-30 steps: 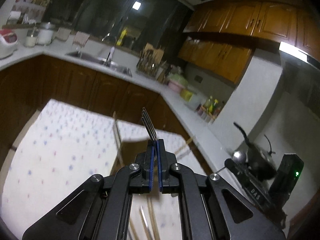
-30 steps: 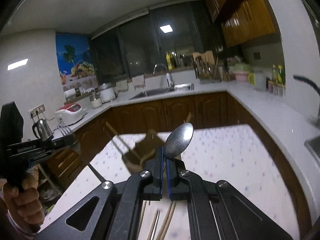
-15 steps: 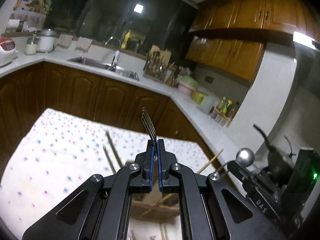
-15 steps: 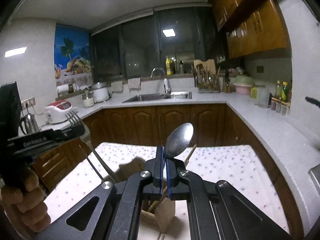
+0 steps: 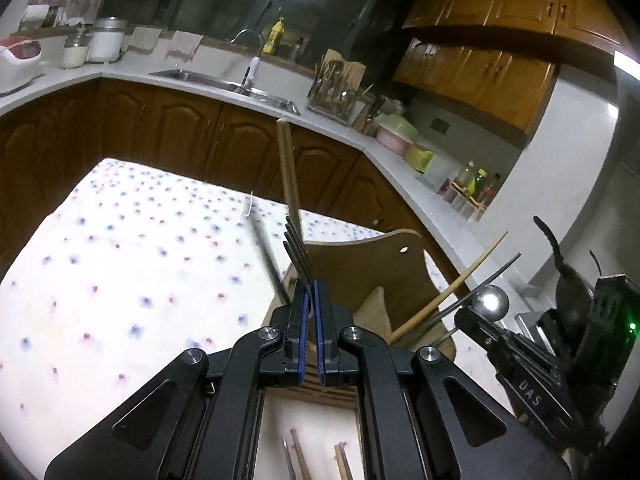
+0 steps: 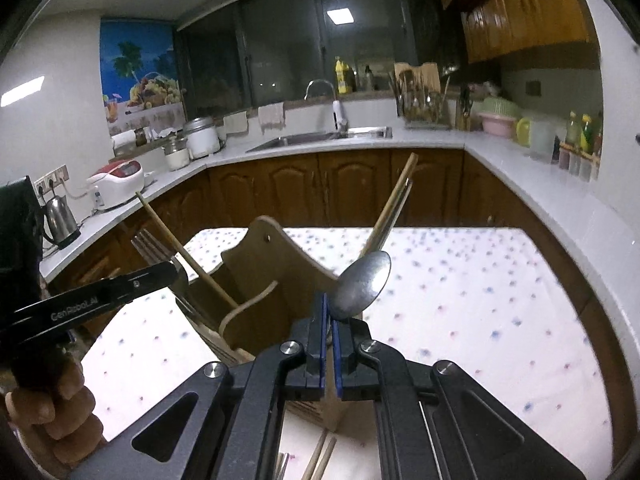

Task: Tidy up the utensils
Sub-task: 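Lower the fork with the left tool while the right tool lowers the spoon into the holder, then open both tools to release the fork and spoon into the holder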

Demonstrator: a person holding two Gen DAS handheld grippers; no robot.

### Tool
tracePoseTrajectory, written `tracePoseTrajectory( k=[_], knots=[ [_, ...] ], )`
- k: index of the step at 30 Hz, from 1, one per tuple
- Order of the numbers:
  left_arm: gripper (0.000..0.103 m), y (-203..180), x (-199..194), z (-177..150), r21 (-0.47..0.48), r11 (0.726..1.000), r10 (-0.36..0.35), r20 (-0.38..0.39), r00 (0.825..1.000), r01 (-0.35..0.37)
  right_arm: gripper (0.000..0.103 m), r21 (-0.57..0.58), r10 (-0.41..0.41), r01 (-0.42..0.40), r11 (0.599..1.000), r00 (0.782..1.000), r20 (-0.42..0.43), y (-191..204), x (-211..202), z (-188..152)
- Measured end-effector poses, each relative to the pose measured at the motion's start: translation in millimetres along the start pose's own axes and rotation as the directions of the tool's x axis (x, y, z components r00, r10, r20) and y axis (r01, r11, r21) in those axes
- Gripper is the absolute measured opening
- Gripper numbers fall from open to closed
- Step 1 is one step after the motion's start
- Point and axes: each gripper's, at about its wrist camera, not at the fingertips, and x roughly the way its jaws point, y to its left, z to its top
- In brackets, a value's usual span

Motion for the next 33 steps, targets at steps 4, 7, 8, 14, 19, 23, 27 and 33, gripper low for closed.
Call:
tracePoseTrajectory(
  k=[4, 7, 8, 14, 19, 23, 27, 33],
  knots=[
    [0.002, -0.1, -1.7, 0.1, 0.002, 1.000, -0.004, -0.001, 1.000, 0.004, 0.002, 0.003, -0.002, 0.002, 1.000, 1.000, -0.009, 1.3, 2.4, -2.8],
    [0.002, -0.6, -2.0, 0.4, 0.001, 1.000, -0.005, -0.002, 1.000, 0.005, 0.002, 0.014, 0.001, -0.001, 1.000, 1.000, -0.013, 0.8, 2.7, -1.9],
    [0.002, -0.8, -2.0, 0.3, 0.001, 1.000, -0.006, -0.003, 1.000, 0.006, 0.002, 0.018, 0.002, -0.002, 1.000, 1.000, -0.013, 0.6, 2.3, -2.3],
    [0.003, -0.4, -6.3, 2.1, -0.012, 0.999, -0.031, -0.017, 0.999, 0.031, 0.008, 0.043, 0.020, -0.019, 0.999, 1.000, -0.022, -3.0, 3.7, -0.1],
    [0.015, 3.1, -27.4, 0.4, -0.033, 0.998, -0.046, -0.007, 0.999, 0.046, 0.016, 0.080, 0.030, -0.029, 0.996, 1.000, -0.005, -9.1, -6.6, 1.7],
    [0.039, 7.2, -53.3, -6.5, -0.047, 0.998, -0.028, 0.028, 0.999, 0.030, 0.039, 0.138, 0.041, -0.045, 0.989, 0.999, 0.034, -18.4, -23.3, 1.6],
    [0.062, 12.1, -77.4, -17.4, -0.065, 0.998, 0.003, 0.057, 0.998, 0.001, 0.071, 0.183, 0.042, -0.059, 0.981, 0.994, 0.099, -24.9, -49.1, -2.4],
    [0.080, 18.4, -104.4, -42.9, -0.091, 0.994, 0.062, 0.052, 0.997, -0.058, 0.096, 0.207, 0.017, -0.052, 0.977, 0.985, 0.170, -25.9, -86.6, -21.4]
  ],
)
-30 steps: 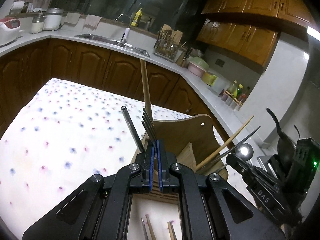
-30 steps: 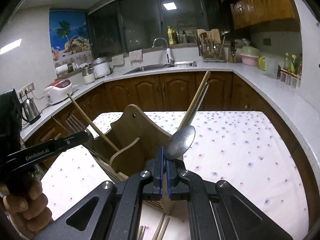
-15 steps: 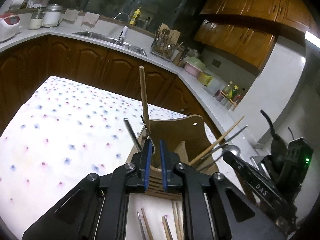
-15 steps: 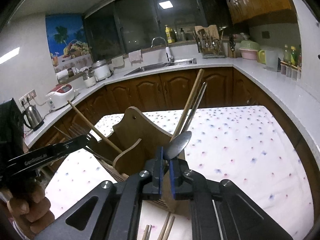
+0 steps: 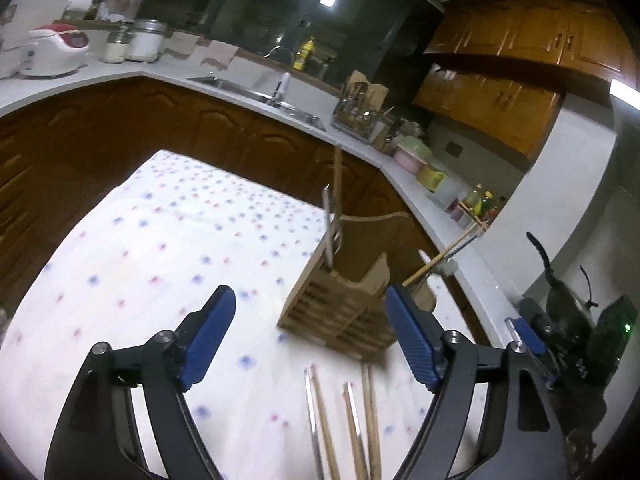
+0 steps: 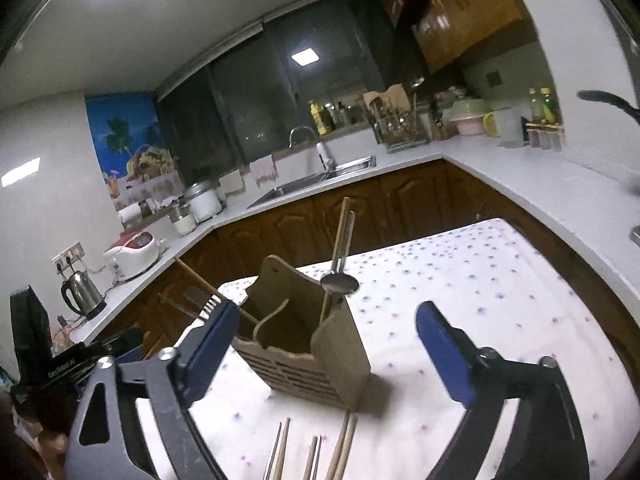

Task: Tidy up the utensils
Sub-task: 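Open both tools to release the fork and spoon into the holder, then move both open tools back over the remaining chopsticks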

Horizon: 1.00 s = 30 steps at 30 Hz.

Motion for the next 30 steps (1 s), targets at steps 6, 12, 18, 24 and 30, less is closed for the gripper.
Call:
tracePoseTrajectory(
  k=[6, 12, 18, 24, 30],
  knots=[
    [0.080, 5.7, -14.4, -30.7, 0.006, 1.000, 0.030, -0.040, 0.999, -0.030, 0.097, 0.013, -0.030, 0.030, 0.999, 1.000, -0.003, -6.2, -30.9, -27.3],
    [0.080, 7.4, -16.3, -59.0, 0.034, 0.998, 0.064, -0.093, 0.994, -0.061, 0.097, 0.030, -0.054, 0.056, 0.998, 0.997, -0.055, -13.8, -48.0, -59.7],
    [0.080, 7.3, -14.7, -79.7, 0.072, 0.993, 0.106, -0.134, 0.985, -0.097, 0.097, 0.035, -0.070, 0.074, 0.997, 0.991, -0.111, -19.2, -54.2, -83.9],
    [0.080, 9.9, -12.2, -88.2, 0.087, 0.989, 0.129, -0.166, 0.978, -0.116, 0.097, 0.022, -0.075, 0.079, 0.997, 0.989, -0.128, -17.0, -54.1, -90.9],
    [0.080, 13.0, -8.0, -90.5, 0.100, 0.985, 0.155, -0.192, 0.969, -0.137, 0.097, 0.004, -0.069, 0.070, 0.998, 0.984, -0.167, -13.8, -46.0, -94.8]
  ],
)
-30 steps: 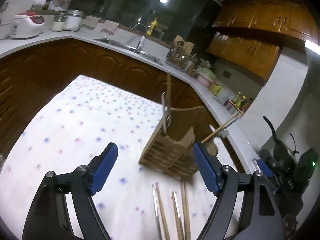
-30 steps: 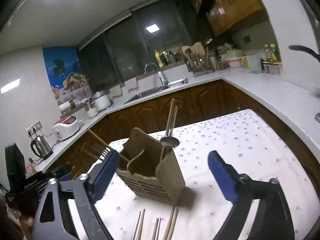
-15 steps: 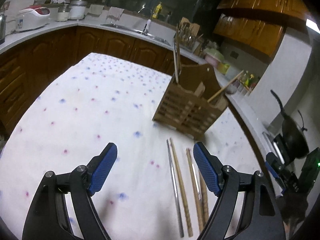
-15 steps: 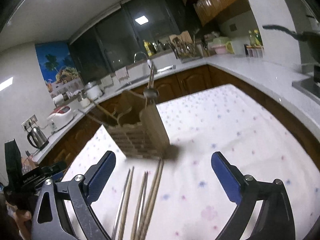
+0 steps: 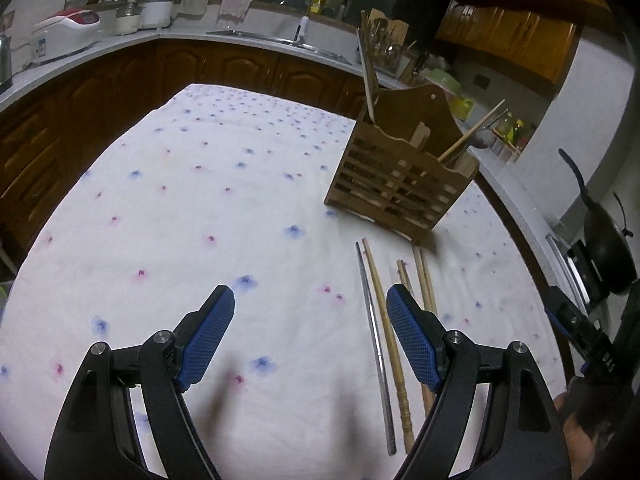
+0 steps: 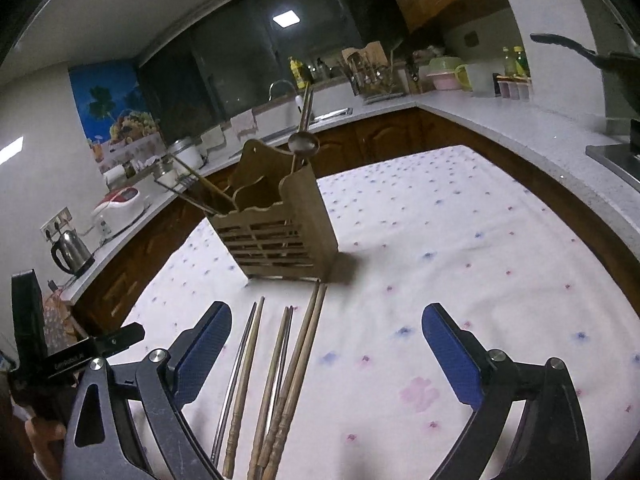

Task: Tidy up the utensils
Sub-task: 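Move both open tools back over the remaining chopsticks, then grasp a thin metal chopstick with the left tool while the right tool grasps a wooden chopstick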

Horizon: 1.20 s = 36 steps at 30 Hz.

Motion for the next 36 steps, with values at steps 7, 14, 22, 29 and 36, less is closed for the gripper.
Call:
tracePoseTrajectory(
  k=[7, 14, 22, 29, 36],
  knots=[
    [0.080, -12.2, 16.9, 0.9, 0.042, 0.999, 0.014, -0.062, 0.998, -0.012, 0.082, -0.019, -0.010, 0.009, 1.000, 0.997, -0.073, 4.5, 17.9, -3.5],
    [0.080, -18.4, 35.8, -0.7, 0.066, 0.997, 0.039, -0.116, 0.993, -0.031, 0.058, -0.023, -0.008, 0.005, 1.000, 0.990, -0.144, 4.5, 44.4, -3.6],
    [0.080, -15.2, 44.5, 0.8, 0.068, 0.997, 0.052, -0.141, 0.989, -0.042, 0.032, -0.088, -0.022, -0.002, 0.996, 0.964, -0.265, 19.3, 103.9, -2.3],
    [0.080, -32.8, 60.7, 5.6, 0.130, 0.990, 0.067, -0.163, 0.984, -0.046, 0.012, -0.204, -0.121, 0.052, 0.978, 0.932, -0.341, 23.8, 135.0, -16.8],
    [0.054, -63.6, 85.3, 19.8, 0.200, 0.980, 0.043, -0.173, 0.984, -0.007, 0.011, -0.148, -0.135, 0.090, 0.985, 0.933, -0.335, -19.9, 94.5, -24.1]
  ],
)
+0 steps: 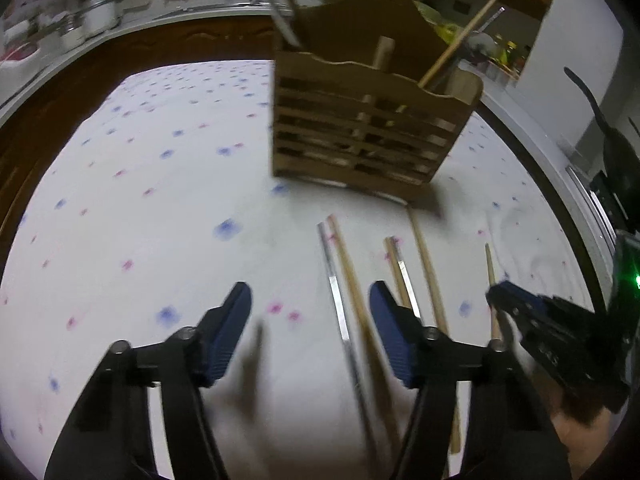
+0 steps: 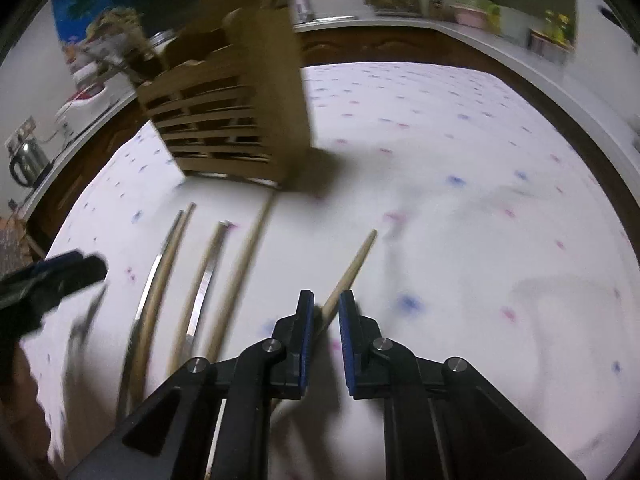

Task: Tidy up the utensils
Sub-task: 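Grasp a thin metal chopstick with the left tool while the right tool grasps a wooden chopstick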

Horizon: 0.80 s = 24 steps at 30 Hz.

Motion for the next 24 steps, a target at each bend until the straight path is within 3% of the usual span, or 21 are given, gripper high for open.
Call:
tracePoseTrajectory(
  k=[6, 13, 17, 20, 24],
  knots=[
    [0.036, -16.5, 25.0, 18.4, 0.040, 0.999, -0.020, -0.052, 0.998, 0.022, 0.012, 0.065, 0.008, -0.008, 0.998, 1.000, 0.002, -23.6, -8.8, -0.9],
    [0.025, -24.8, 50.0, 21.6, 0.057, 0.998, -0.014, -0.122, 0.992, 0.021, 0.015, 0.084, 0.014, -0.015, 0.996, 1.000, 0.011, -23.9, 1.6, 13.8],
    [0.025, -35.3, 54.9, 23.9, 0.114, 0.993, 0.033, -0.104, 0.994, -0.021, 0.015, 0.091, 0.010, -0.011, 0.996, 1.000, 0.011, -27.3, 9.5, 22.0],
    [0.006, -41.4, 58.1, 22.7, 0.148, 0.988, 0.054, -0.101, 0.993, -0.039, 0.015, 0.067, -0.008, 0.008, 0.998, 1.000, 0.012, -23.6, 14.7, 26.9],
    [0.005, -33.4, 54.7, 22.9, 0.124, 0.992, 0.016, -0.096, 0.995, -0.004, 0.011, 0.015, -0.052, 0.052, 0.999, 0.998, 0.019, -15.7, 17.0, 26.5]
  ],
)
